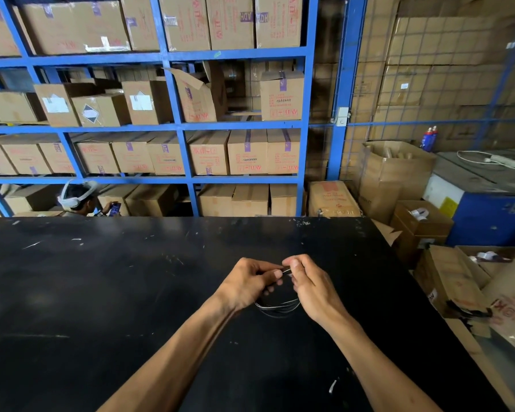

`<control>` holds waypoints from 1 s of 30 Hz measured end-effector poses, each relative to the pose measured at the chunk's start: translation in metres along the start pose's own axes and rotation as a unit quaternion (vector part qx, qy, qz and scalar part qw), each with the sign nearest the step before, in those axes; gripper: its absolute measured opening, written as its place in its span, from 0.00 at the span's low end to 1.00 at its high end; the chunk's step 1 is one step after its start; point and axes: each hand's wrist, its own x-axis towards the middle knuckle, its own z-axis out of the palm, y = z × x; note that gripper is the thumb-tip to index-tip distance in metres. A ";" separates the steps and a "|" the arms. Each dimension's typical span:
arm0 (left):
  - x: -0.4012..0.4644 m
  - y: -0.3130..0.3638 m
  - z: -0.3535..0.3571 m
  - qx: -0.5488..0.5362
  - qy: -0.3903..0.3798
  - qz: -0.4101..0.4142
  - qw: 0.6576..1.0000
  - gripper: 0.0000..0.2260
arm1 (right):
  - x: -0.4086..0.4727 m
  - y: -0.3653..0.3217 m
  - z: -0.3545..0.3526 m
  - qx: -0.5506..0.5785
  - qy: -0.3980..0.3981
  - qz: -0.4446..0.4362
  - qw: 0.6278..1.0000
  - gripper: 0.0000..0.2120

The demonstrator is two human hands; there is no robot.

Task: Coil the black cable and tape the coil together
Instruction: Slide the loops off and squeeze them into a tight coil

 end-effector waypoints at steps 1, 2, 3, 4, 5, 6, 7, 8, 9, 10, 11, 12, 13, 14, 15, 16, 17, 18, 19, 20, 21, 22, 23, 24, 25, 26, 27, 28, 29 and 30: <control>0.002 -0.003 0.000 0.006 -0.003 -0.006 1.000 0.10 | -0.001 0.002 0.000 -0.023 -0.001 -0.013 1.000 0.13; 0.004 -0.007 0.000 0.016 -0.005 -0.010 1.000 0.10 | -0.001 0.003 0.001 -0.046 -0.002 -0.026 0.999 0.13; 0.006 -0.012 0.001 0.029 -0.004 -0.015 0.999 0.09 | -0.001 0.005 0.001 -0.067 -0.002 -0.035 0.997 0.14; 0.008 -0.016 0.003 0.040 0.002 -0.022 0.999 0.09 | -0.001 0.007 0.003 -0.079 -0.003 -0.035 0.996 0.14; 0.011 -0.021 0.004 0.044 0.013 -0.032 0.998 0.09 | -0.001 0.009 0.004 -0.080 -0.006 -0.028 0.996 0.14; 0.013 -0.026 0.005 0.041 0.026 -0.043 0.998 0.08 | -0.001 0.012 0.005 -0.065 -0.012 -0.013 0.998 0.14; 0.016 -0.030 0.006 0.032 0.041 -0.054 0.997 0.08 | 0.000 0.015 0.006 -0.028 -0.022 0.013 0.999 0.14; 0.018 -0.035 0.007 0.018 0.059 -0.066 0.996 0.08 | 0.000 0.019 0.006 0.033 -0.036 0.049 0.998 0.13; 0.021 -0.039 0.009 -0.003 0.081 -0.078 0.994 0.08 | -0.001 0.023 0.006 0.112 -0.049 0.088 0.989 0.11; 0.024 -0.043 0.010 -0.030 0.104 -0.091 0.990 0.08 | -0.001 0.026 0.006 0.199 -0.060 0.129 0.970 0.09; 0.026 -0.047 0.011 -0.057 0.125 -0.102 0.985 0.08 | -0.002 0.031 0.006 0.279 -0.068 0.166 0.943 0.07; 0.029 -0.050 0.014 -0.080 0.141 -0.110 0.981 0.08 | -0.003 0.035 0.008 0.341 -0.073 0.193 0.917 0.07; 0.030 -0.053 0.017 -0.102 0.153 -0.116 0.976 0.07 | -0.004 0.039 0.010 0.386 -0.075 0.207 0.896 0.07; 0.032 -0.055 0.020 -0.124 0.163 -0.122 0.971 0.07 | -0.006 0.043 0.012 0.418 -0.075 0.211 0.880 0.08; 0.033 -0.056 0.022 -0.147 0.172 -0.130 0.965 0.07 | -0.008 0.046 0.014 0.439 -0.071 0.211 0.871 0.09; 0.035 -0.058 0.023 -0.172 0.177 -0.141 0.959 0.08 | -0.009 0.048 0.016 0.452 -0.061 0.210 0.865 0.09; 0.038 -0.058 0.024 -0.199 0.178 -0.154 0.951 0.08 | -0.011 0.051 0.017 0.463 -0.046 0.207 0.861 0.10; 0.040 -0.059 0.023 -0.225 0.175 -0.166 0.944 0.09 | -0.011 0.054 0.019 0.466 -0.025 0.200 0.862 0.12; 0.041 -0.059 0.023 -0.247 0.171 -0.177 0.937 0.10 | -0.011 0.056 0.021 0.462 -0.002 0.191 0.866 0.14; 0.043 -0.060 0.023 -0.262 0.168 -0.186 0.932 0.11 | -0.011 0.058 0.023 0.451 0.020 0.185 0.873 0.15; 0.044 -0.061 0.023 -0.269 0.166 -0.193 0.929 0.11 | -0.011 0.058 0.026 0.432 0.039 0.183 0.882 0.15; 0.045 -0.062 0.023 -0.270 0.165 -0.199 0.927 0.11 | -0.011 0.058 0.029 0.401 0.056 0.186 0.895 0.16; 0.046 -0.063 0.023 -0.268 0.164 -0.203 0.927 0.11 | -0.011 0.059 0.032 0.359 0.069 0.188 0.912 0.16; 0.047 -0.065 0.023 -0.266 0.163 -0.208 0.927 0.11 | -0.011 0.060 0.034 0.302 0.079 0.186 0.932 0.17; 0.048 -0.066 0.022 -0.267 0.162 -0.213 0.926 0.11 | -0.011 0.060 0.035 0.234 0.081 0.176 0.953 0.18; 0.050 -0.067 0.021 -0.270 0.161 -0.219 0.924 0.11 | -0.010 0.059 0.036 0.163 0.074 0.161 0.971 0.18; 0.051 -0.068 0.019 -0.274 0.164 -0.222 0.921 0.10 | -0.009 0.058 0.036 0.110 0.068 0.145 0.981 0.19; 0.052 -0.069 0.018 -0.275 0.168 -0.222 0.920 0.10 | -0.006 0.057 0.037 0.084 0.067 0.134 0.985 0.19; 0.054 -0.070 0.018 -0.273 0.173 -0.218 0.921 0.10 | -0.004 0.057 0.038 0.075 0.071 0.129 0.986 0.19; 0.055 -0.071 0.019 -0.268 0.179 -0.213 0.923 0.10 | -0.002 0.057 0.039 0.075 0.078 0.132 0.985 0.19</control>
